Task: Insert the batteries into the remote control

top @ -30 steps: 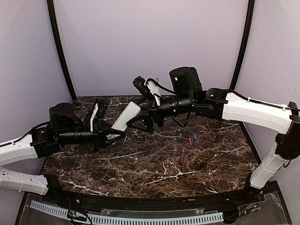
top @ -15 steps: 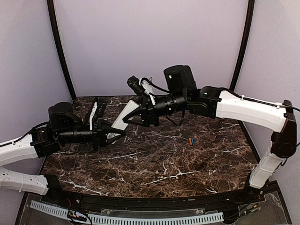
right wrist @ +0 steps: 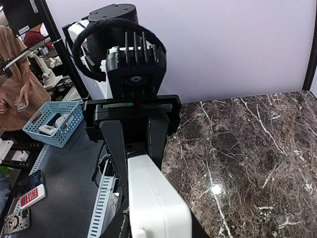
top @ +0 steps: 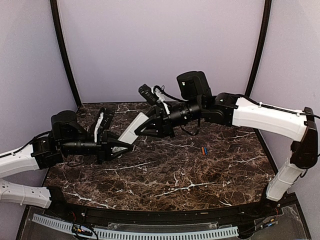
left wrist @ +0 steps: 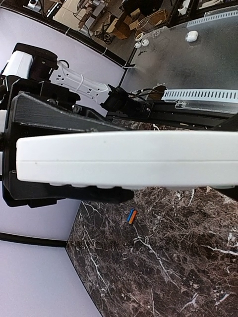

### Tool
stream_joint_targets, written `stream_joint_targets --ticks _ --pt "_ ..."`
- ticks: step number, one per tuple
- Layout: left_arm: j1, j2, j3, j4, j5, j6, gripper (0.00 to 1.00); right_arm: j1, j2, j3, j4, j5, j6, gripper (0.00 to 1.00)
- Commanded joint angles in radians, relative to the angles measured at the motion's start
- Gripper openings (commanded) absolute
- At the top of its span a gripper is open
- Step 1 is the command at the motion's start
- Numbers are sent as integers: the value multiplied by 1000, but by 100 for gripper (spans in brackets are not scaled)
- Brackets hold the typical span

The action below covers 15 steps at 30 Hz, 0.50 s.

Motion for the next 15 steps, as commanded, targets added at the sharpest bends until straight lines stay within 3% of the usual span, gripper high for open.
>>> stream_joint_targets --ticks 1,15 --pt "-5 -42 -17 -62 20 -25 0 -65 -49 -7 18 120 -6 27" --pt "-4 -35 3 -130 -20 -58 0 -70 -44 39 -97 37 -44 44"
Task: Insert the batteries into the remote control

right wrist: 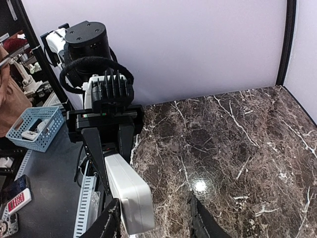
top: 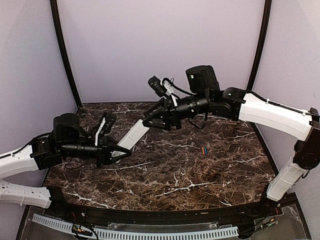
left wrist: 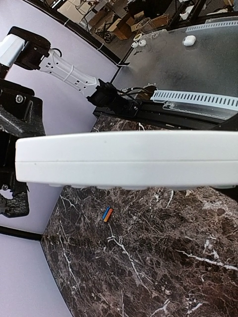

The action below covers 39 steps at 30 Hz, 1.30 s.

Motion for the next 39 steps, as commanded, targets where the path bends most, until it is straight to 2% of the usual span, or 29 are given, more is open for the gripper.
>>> stream_joint_targets --ticks 1,7,12,15,18,22,29,33,39 --pt "-8 -22 12 -34 -2 -23 0 -11 -8 41 -72 -16 -29 46" --pt "-8 -24 26 -82 -28 -86 0 -32 -50 16 -101 -57 19 53" --pt "-8 -25 70 -186 -97 -73 0 -42 -39 -13 -122 -62 75 52" --pt "-8 -23 106 -285 -214 47 0 -42 -45 -60 -107 -9 62 51" --pt "-8 13 112 -290 -352 166 0 -43 -44 -112 -38 37 60 55" --pt "-7 141 130 -268 -463 308 0 -55 -12 -144 -27 108 69 56" --pt "-7 382 167 -236 -745 551 0 -93 -36 -325 92 151 135 57" --pt "-11 508 172 -219 -826 663 0 -106 -38 -412 153 173 152 57" --pt "-44 608 110 -20 -981 853 0 -120 -10 -491 242 180 178 55"
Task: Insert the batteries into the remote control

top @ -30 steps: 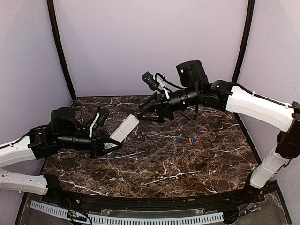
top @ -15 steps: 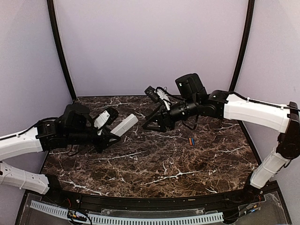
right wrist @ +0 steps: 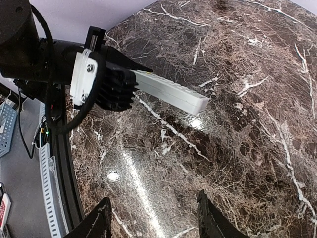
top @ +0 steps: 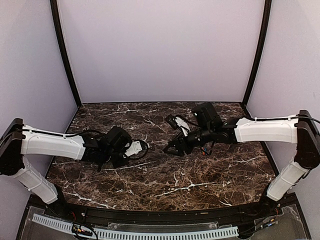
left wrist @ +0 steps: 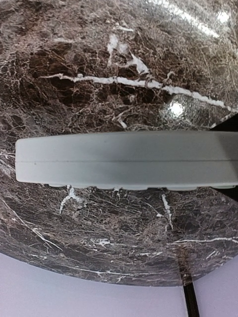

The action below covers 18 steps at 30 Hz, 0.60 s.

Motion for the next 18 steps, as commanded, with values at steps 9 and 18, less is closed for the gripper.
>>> stream_joint_targets --ticks 9,18 --pt "-33 -99 -57 117 163 53 0 -11 -24 -292 586 -25 -238 65" --pt "-33 -148 -20 65 242 -38 0 1 106 -393 1053 -19 -472 74"
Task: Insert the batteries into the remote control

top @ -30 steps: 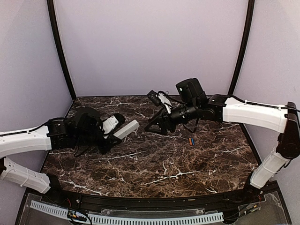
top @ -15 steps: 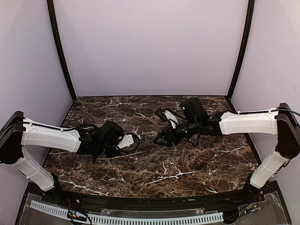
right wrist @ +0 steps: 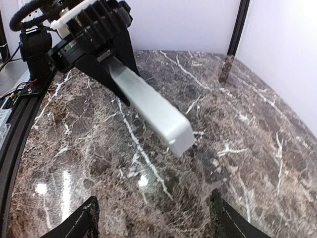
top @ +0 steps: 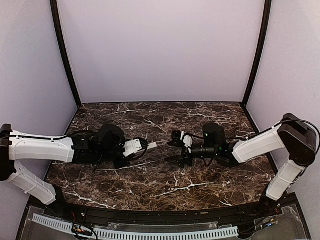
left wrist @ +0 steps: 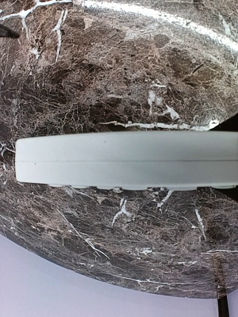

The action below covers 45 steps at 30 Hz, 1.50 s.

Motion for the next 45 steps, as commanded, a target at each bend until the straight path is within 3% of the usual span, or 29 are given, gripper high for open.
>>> stream_joint_targets --ticks 1,4,45 --pt "-3 -35 36 -45 76 -74 0 8 66 -24 348 -14 -121 74" --pt "-4 -38 52 -48 89 -87 0 22 92 -29 431 -6 -144 75" --pt "-4 -115 78 -25 148 -158 0 37 24 9 199 21 -194 71"
